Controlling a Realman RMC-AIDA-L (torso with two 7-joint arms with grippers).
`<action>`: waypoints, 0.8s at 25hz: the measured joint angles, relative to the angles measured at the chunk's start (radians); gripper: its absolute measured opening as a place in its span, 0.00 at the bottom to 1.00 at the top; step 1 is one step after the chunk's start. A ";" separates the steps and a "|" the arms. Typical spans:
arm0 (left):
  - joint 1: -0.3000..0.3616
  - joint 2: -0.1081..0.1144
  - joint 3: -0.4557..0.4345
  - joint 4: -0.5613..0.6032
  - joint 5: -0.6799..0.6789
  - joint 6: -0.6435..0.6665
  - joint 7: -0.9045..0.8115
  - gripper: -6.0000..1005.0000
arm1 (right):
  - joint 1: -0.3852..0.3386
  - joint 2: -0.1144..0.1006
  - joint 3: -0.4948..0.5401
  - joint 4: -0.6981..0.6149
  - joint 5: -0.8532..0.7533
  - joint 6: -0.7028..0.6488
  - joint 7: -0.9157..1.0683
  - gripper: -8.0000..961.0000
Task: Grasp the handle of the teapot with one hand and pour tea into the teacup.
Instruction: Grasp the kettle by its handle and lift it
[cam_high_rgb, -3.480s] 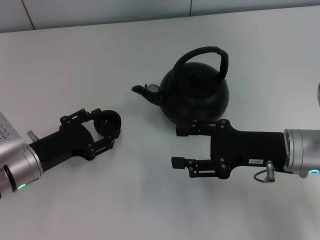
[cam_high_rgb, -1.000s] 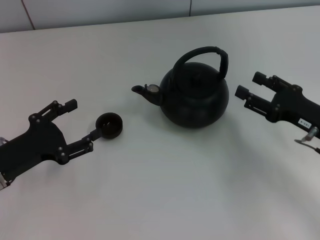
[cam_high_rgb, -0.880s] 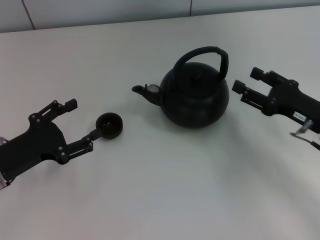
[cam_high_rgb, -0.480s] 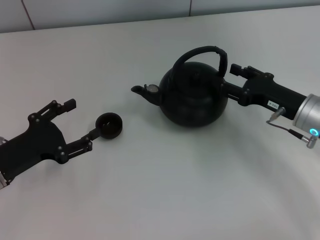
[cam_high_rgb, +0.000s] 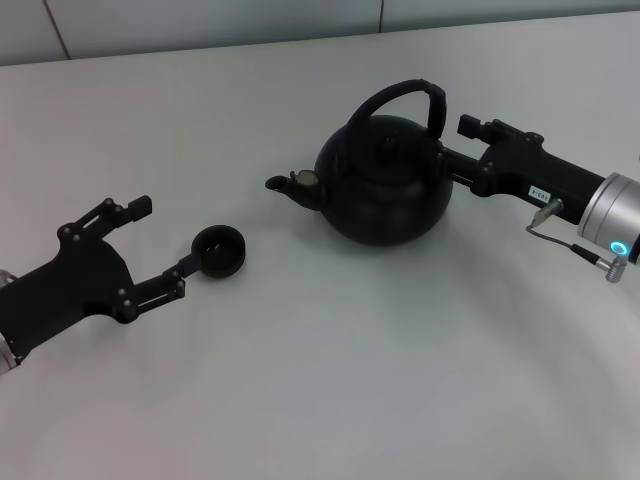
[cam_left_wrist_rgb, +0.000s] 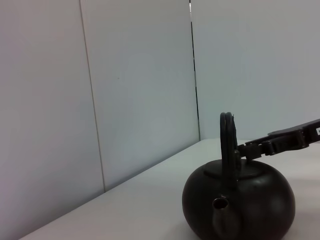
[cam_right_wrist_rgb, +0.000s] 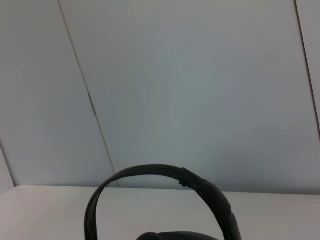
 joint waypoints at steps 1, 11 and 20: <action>-0.001 0.000 0.000 0.000 0.000 -0.002 0.000 0.86 | 0.000 0.000 0.000 -0.001 0.000 -0.003 -0.002 0.77; -0.014 -0.003 0.001 -0.003 0.000 -0.037 0.000 0.86 | -0.014 -0.001 0.001 -0.037 0.025 -0.047 -0.004 0.77; -0.043 -0.003 0.001 -0.011 -0.001 -0.068 0.000 0.86 | 0.024 -0.005 -0.008 -0.055 0.035 0.018 -0.005 0.77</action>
